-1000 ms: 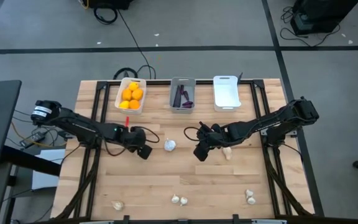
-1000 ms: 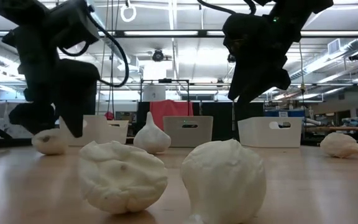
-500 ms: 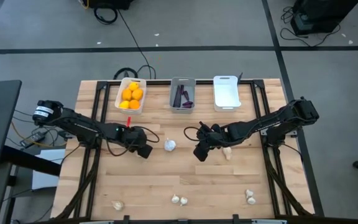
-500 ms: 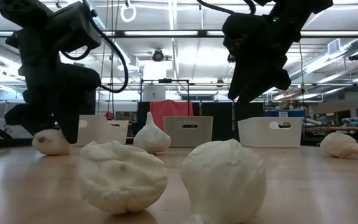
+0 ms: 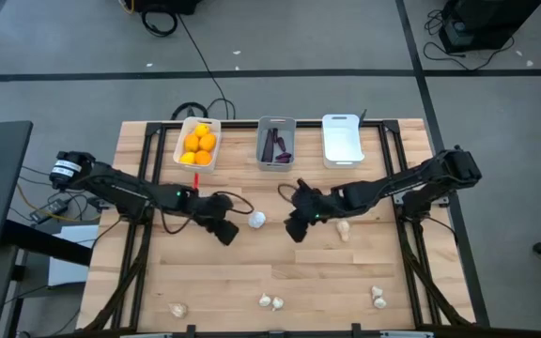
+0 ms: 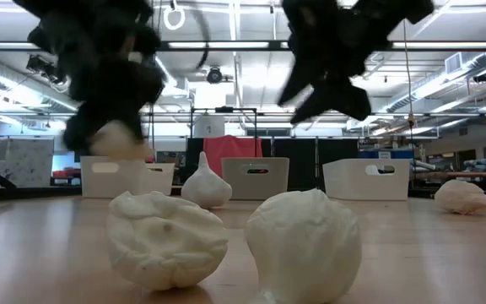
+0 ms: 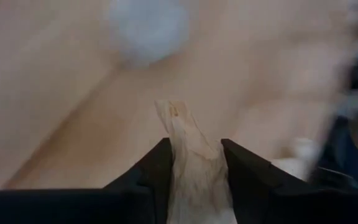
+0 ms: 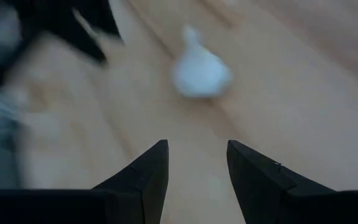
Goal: Sort produce into baskets
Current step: Put the garlic into the right white bin
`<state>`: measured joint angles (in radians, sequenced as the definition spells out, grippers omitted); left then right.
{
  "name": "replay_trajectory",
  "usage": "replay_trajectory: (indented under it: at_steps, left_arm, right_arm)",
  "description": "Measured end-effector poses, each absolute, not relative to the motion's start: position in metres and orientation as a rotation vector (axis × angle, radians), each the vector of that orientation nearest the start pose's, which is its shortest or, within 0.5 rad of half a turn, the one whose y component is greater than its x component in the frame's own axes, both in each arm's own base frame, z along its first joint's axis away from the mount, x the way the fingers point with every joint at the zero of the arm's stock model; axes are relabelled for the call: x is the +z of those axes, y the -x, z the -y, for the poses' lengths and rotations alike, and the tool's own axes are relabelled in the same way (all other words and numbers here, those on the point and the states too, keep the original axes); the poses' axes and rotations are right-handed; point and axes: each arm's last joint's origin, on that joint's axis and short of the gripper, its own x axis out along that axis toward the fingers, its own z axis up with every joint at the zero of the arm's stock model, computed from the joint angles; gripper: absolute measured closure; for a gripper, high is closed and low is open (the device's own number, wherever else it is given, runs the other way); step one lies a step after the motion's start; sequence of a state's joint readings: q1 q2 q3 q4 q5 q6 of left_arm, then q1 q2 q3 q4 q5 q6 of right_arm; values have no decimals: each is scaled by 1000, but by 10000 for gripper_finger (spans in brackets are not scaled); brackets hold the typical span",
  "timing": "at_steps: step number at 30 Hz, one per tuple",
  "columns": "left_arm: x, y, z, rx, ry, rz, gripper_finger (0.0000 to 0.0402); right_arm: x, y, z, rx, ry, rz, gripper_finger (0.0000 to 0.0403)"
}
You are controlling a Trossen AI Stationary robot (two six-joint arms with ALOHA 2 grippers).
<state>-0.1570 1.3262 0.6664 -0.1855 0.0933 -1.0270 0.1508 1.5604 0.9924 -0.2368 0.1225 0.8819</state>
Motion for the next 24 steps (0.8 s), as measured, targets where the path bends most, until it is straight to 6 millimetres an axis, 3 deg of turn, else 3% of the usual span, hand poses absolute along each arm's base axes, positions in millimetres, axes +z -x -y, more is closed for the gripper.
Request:
replay_trajectory:
  at_steps: [3, 8, 15, 24]
  left_arm:
    - [202, -259, 43, 95, 782, -760, 271]
    - [225, -271, 42, 56, 529, -643, 271]
    - [250, -281, 40, 51, 233, -536, 271]
    - [264, -287, 41, 12, 144, -427, 272]
  right_arm:
    - [229, -331, -40, -217, -876, -630, 226]
    - [243, -341, -32, -126, -1049, -495, 216]
    - [244, -342, -31, -95, -1071, -495, 211]
    - [247, -343, -28, -125, -1043, -437, 212]
